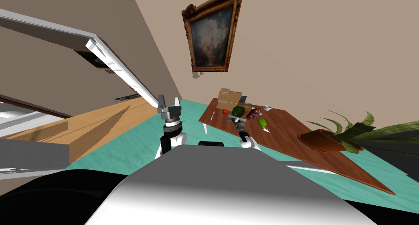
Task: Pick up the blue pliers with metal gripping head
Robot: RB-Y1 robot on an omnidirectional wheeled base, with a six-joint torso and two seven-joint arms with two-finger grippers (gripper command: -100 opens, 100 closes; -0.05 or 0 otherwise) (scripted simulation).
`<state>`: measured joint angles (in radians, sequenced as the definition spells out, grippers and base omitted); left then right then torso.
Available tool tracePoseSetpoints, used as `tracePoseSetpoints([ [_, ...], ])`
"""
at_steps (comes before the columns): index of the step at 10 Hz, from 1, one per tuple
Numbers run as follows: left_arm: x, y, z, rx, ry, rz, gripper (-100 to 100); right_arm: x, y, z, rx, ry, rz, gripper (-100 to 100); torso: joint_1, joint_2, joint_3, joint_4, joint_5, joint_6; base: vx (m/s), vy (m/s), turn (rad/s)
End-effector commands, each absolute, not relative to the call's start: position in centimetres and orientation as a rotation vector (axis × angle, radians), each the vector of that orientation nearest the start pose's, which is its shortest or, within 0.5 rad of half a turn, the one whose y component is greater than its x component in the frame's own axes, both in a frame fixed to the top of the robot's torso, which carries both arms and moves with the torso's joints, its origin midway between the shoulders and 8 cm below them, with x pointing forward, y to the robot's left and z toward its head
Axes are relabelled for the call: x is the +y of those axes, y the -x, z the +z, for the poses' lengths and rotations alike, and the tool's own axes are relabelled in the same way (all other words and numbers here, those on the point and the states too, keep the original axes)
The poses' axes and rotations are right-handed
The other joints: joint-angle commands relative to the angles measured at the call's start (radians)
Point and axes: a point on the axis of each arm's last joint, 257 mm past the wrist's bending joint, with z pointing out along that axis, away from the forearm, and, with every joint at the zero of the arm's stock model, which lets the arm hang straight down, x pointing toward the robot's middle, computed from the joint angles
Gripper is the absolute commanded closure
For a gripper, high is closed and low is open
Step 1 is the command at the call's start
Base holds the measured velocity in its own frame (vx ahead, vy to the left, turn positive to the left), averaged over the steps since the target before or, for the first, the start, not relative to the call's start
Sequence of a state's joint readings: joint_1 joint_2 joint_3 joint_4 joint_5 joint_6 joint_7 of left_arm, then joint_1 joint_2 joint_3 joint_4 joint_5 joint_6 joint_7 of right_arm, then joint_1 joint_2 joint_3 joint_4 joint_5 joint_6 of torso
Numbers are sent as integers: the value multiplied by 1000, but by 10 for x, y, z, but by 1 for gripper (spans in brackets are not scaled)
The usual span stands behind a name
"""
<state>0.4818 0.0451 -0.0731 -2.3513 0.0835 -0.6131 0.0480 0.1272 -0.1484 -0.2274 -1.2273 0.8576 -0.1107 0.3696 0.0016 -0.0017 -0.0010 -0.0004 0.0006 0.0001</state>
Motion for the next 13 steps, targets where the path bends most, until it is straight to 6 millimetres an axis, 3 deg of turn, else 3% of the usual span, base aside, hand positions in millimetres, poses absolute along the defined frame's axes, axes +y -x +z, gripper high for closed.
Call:
tracePoseSetpoints([
  [1,255,-309,78,445,544,-1525,0,-404,-435,-427,1918,-401,-49,-100,0,0,0,0,0,0,20,28,-17],
  [8,255,-309,78,445,544,-1525,0,-423,-405,-488,2097,-336,-218,-100,0,0,0,0,0,0,22,29,-25],
  [11,255,-309,78,445,544,-1525,0,-425,-402,-493,2110,-333,-231,-100,0,0,0,0,0,0,17,23,-9],
  [12,255,-309,78,445,544,-1525,0,-425,-402,-493,2112,-330,-232,0,-1,1,1,0,0,0,0,0,0],
  [13,255,-309,78,445,544,-1525,0,-417,-395,-497,2113,-315,-222,-100,-2,1,1,0,0,0,64,-4,-106],
])
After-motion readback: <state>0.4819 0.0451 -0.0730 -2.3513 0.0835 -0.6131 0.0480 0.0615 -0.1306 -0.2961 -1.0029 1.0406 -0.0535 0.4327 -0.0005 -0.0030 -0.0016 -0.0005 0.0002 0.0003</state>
